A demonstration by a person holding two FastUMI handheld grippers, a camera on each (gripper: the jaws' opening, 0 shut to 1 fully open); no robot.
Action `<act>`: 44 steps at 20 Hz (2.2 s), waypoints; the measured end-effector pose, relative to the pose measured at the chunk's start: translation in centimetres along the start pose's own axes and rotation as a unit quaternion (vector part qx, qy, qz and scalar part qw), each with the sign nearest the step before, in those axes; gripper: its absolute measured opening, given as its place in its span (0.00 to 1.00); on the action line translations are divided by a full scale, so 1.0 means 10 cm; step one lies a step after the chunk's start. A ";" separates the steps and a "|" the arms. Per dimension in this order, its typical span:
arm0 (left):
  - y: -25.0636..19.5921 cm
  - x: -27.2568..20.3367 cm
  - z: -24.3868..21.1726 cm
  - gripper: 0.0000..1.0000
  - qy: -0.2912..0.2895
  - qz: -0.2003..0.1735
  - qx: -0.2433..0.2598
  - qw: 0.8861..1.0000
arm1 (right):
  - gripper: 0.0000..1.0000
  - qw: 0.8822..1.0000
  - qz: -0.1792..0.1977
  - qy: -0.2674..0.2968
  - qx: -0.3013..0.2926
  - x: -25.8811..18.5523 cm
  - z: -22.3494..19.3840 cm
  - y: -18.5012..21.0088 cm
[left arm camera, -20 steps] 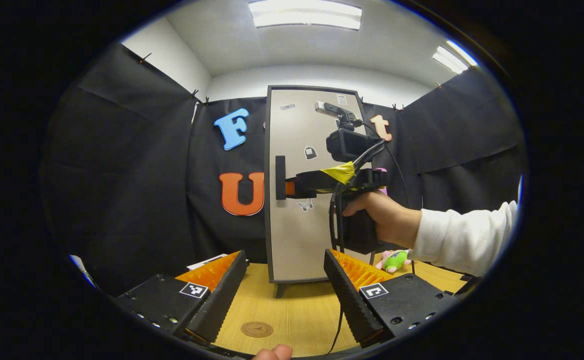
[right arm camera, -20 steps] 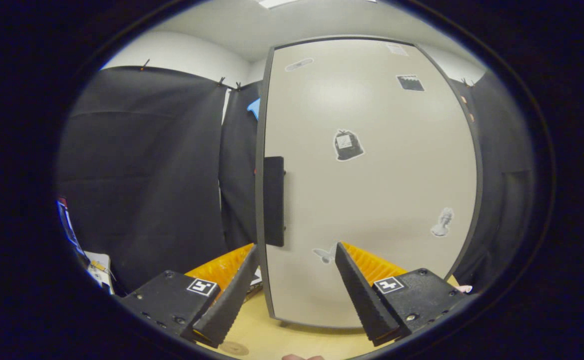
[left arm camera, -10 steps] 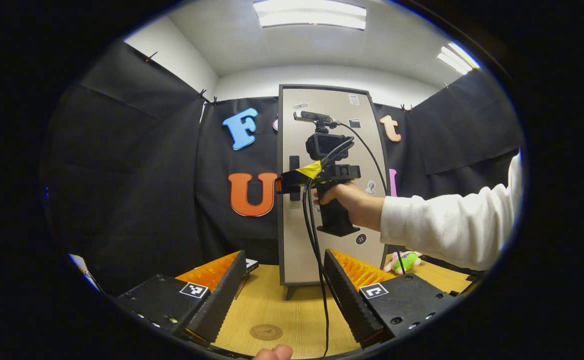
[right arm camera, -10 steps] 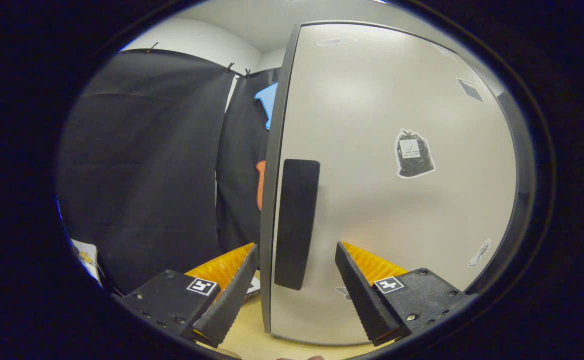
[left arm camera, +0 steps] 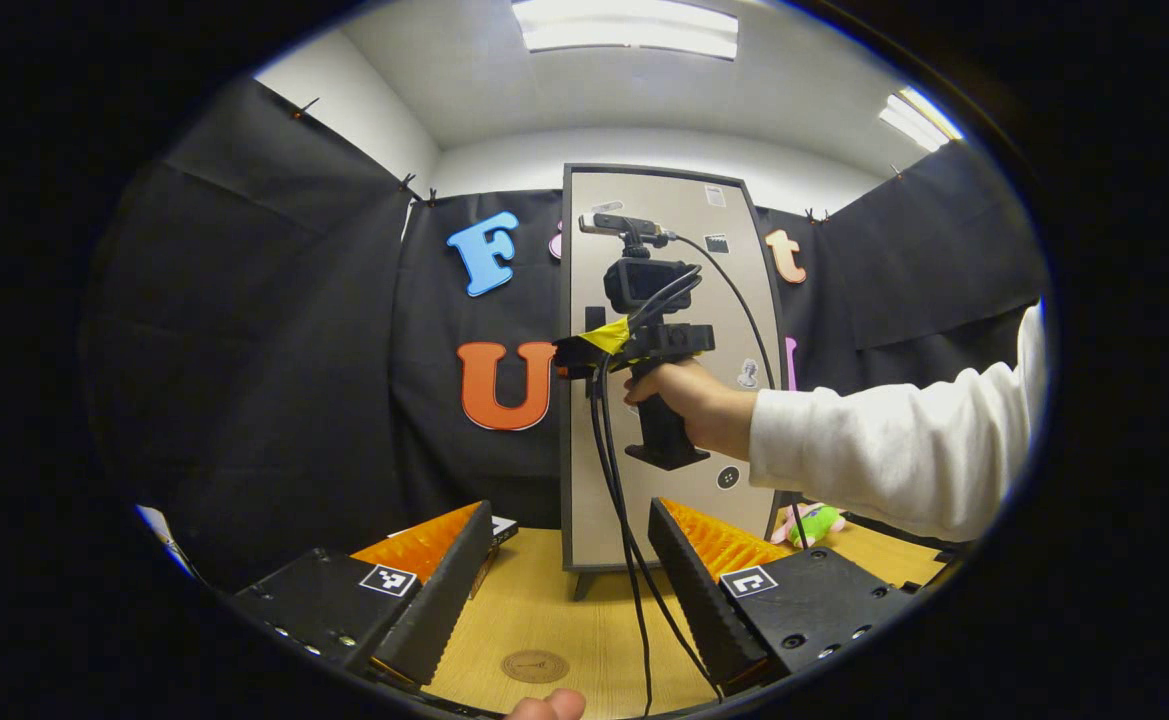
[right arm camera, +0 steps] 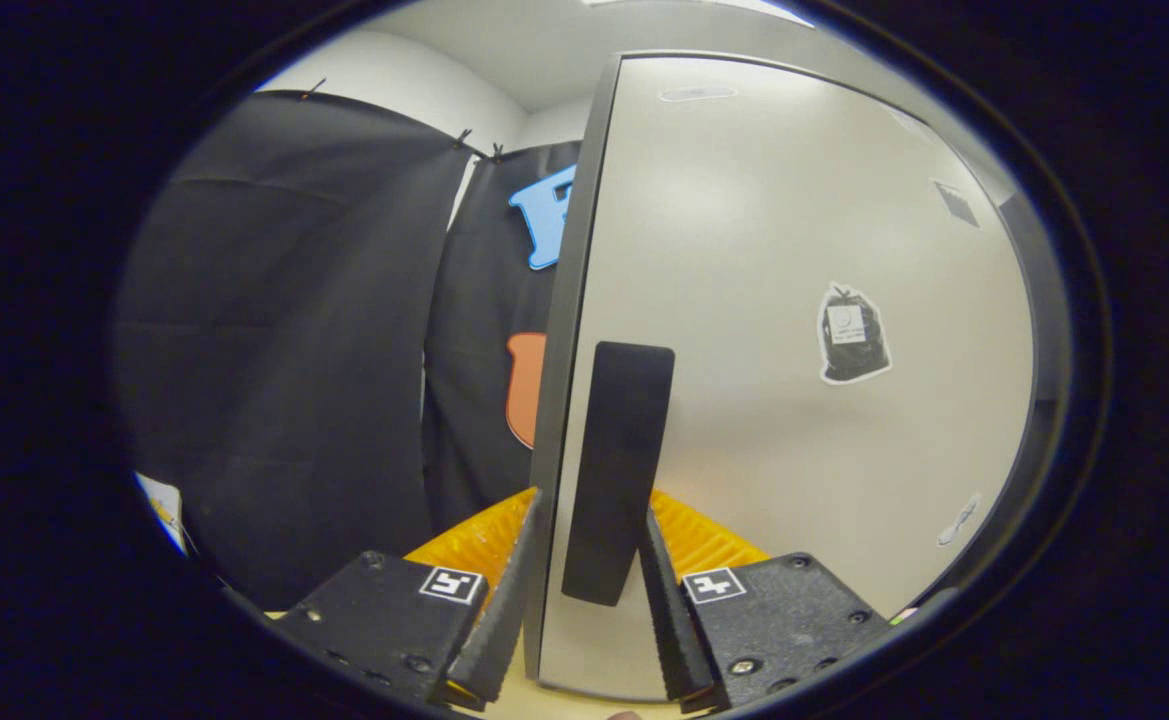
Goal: Open the cabinet door with the right hand, grasp the bottle in the cabinet with the left hand and place it on the coaster, then close the cabinet door with the right hand.
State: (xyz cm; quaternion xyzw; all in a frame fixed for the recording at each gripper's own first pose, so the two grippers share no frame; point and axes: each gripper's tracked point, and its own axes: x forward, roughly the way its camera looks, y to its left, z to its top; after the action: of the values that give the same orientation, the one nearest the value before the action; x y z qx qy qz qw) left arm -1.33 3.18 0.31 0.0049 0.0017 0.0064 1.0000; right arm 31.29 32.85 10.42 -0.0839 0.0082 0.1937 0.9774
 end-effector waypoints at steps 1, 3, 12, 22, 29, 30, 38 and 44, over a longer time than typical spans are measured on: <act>-0.01 0.00 0.01 0.94 0.000 -0.001 -0.001 1.000 | 0.57 1.000 -0.003 -0.003 0.003 -0.01 0.00 -0.02; 0.00 0.01 -0.02 0.94 0.000 -0.003 -0.003 1.000 | 0.41 1.000 0.002 -0.008 0.022 -0.01 0.01 -0.02; 0.00 0.03 0.00 0.94 -0.008 -0.006 -0.009 1.000 | 0.16 0.999 0.017 -0.010 0.044 -0.07 0.00 -0.02; -0.01 0.01 -0.01 0.94 -0.008 -0.010 -0.018 1.000 | 0.16 0.996 0.062 -0.035 0.047 -0.55 0.04 0.04; -0.08 -0.04 0.02 0.94 -0.011 -0.023 -0.020 0.999 | 0.14 0.995 0.089 -0.016 0.043 -0.88 0.05 0.02; -0.11 -0.07 0.02 0.94 -0.011 -0.025 -0.021 0.999 | 0.14 0.995 0.090 -0.015 0.042 -0.90 0.06 0.01; -0.25 -0.13 0.00 0.94 -0.009 -0.040 -0.019 0.999 | 0.15 0.995 0.091 -0.017 0.044 -1.23 0.03 -0.13; -0.55 -0.11 -0.05 0.94 -0.001 -0.073 -0.030 0.997 | 0.14 0.996 0.073 -0.007 0.045 -1.46 -0.02 -0.31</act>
State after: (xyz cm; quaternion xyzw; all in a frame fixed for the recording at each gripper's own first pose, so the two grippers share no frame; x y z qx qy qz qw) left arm -2.37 -2.33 -0.24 -0.0257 0.0011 -0.0665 0.9975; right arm 18.99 24.46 11.38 -0.0377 0.0165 0.2647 0.9634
